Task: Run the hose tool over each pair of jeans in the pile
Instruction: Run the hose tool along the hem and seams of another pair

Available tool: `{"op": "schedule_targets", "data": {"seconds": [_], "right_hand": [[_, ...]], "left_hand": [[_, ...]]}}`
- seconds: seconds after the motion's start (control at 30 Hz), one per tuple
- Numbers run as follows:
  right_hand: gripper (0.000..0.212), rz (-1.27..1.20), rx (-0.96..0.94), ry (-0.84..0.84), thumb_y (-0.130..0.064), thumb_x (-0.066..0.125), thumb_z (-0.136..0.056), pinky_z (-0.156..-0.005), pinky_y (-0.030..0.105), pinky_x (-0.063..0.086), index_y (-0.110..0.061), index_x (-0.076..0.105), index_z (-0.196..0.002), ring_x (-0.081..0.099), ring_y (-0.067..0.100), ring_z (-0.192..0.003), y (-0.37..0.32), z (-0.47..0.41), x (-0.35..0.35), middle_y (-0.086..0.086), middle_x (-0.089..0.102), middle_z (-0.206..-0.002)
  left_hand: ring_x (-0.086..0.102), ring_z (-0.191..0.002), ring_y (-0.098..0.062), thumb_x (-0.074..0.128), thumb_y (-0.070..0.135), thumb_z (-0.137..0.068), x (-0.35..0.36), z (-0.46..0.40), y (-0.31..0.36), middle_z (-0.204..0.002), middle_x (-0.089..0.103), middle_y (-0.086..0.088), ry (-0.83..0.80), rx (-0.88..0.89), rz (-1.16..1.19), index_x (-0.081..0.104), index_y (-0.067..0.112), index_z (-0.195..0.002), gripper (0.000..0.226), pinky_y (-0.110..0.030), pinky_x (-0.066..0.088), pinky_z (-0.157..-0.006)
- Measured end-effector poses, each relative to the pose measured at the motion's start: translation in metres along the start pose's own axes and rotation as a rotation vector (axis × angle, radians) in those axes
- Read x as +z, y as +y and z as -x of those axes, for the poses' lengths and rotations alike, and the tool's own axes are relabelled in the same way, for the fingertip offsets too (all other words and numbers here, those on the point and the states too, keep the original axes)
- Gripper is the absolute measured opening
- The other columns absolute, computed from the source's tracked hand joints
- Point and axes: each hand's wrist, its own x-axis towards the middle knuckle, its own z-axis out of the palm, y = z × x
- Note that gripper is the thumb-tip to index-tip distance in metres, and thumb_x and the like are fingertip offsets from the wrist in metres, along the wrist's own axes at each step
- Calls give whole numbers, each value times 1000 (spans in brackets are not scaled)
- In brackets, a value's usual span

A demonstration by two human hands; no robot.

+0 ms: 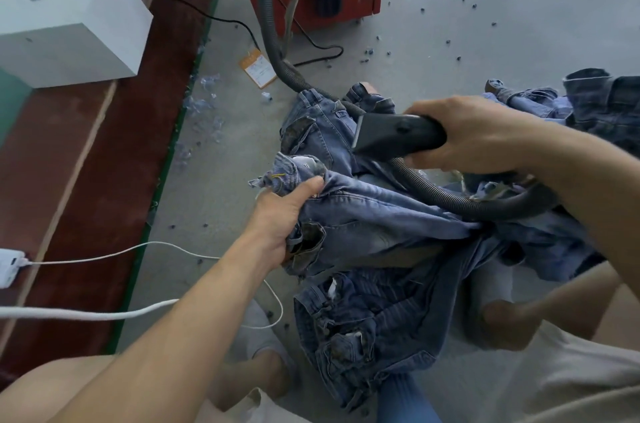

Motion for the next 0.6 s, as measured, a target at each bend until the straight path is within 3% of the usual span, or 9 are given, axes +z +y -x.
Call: {"op": "schedule_targets", "data": {"seconds": [0.1, 0.17, 0.23, 0.37, 0.47, 0.6], "right_hand": [[24, 3, -22, -60, -35, 80, -81, -54, 6, 39, -38, 61, -95, 57, -14, -69, 0, 4, 5, -15, 63, -70], [27, 14, -26, -72, -37, 79, -82, -54, 12, 41, -37, 64, -104, 59, -6, -71, 0, 4, 10, -14, 63, -75], [28, 24, -25, -97, -38, 78, -82, -58, 19, 40, -38, 64, -106, 59, -3, -71, 0, 3, 13, -15, 65, -76], [24, 31, -38, -211, -34, 78, -81, -55, 22, 38, -39, 63, -99, 60, -8, -68, 1, 4, 10, -33, 63, -80], [23, 54, -35, -259, -34, 79, -81, -56, 23, 38, -39, 62, -95, 60, -6, -67, 3, 4, 9, -14, 65, -74], [22, 86, -27, -295, -35, 79, -80, -58, 26, 40, -39, 58, -88, 60, -3, -66, 4, 3, 10, -11, 64, -72]], "left_hand": [[77, -92, -35, 81, 27, -86, 5, -4, -5, -100, 79, -17, 75, 23, 62, 77, 9, -105, 26, -54, 60, -88], [75, -98, -38, 78, 27, -90, 8, -4, -8, -105, 77, -19, 58, 20, 114, 75, 8, -111, 30, -58, 57, -93], [75, -99, -37, 77, 30, -92, 11, -4, -12, -107, 77, -19, 52, 12, 152, 73, 6, -116, 34, -58, 58, -93], [76, -94, -38, 74, 35, -94, 20, -3, -18, -105, 77, -19, 116, -41, 186, 72, 5, -117, 38, -57, 60, -86], [76, -95, -39, 75, 37, -92, 26, -5, -21, -103, 78, -19, 148, -44, 190, 74, 6, -113, 38, -63, 58, -89], [75, -98, -36, 81, 42, -83, 33, -7, -20, -106, 78, -14, 147, -21, 188, 73, 12, -118, 47, -62, 57, -92]]}}
